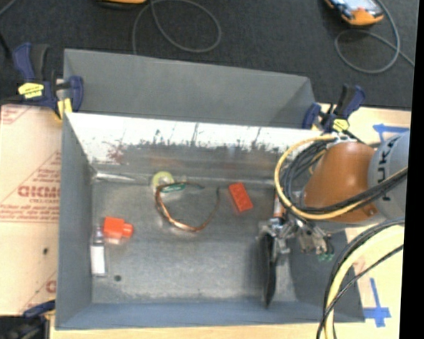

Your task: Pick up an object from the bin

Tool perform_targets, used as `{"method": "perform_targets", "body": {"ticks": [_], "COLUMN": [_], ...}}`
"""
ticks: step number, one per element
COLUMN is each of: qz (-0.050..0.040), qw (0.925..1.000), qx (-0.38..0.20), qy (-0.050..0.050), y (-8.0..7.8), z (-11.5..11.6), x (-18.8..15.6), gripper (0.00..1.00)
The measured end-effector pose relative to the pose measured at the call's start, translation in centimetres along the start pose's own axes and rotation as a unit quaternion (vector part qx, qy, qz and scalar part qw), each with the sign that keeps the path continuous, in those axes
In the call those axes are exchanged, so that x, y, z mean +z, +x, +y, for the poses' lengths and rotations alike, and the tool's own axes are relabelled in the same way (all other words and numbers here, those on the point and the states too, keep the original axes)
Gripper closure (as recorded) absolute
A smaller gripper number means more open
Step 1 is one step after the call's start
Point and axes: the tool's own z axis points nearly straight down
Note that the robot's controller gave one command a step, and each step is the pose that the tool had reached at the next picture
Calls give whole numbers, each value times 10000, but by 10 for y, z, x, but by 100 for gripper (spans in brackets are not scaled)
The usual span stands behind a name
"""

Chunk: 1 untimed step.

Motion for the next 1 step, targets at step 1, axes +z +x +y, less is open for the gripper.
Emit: {"method": "perform_targets", "body": {"ticks": [1], "qz": [0], "qw": [10000], "qx": [-3], "qy": [1], "y": [0], "z": [0], "x": [0], "gripper": [100]}}
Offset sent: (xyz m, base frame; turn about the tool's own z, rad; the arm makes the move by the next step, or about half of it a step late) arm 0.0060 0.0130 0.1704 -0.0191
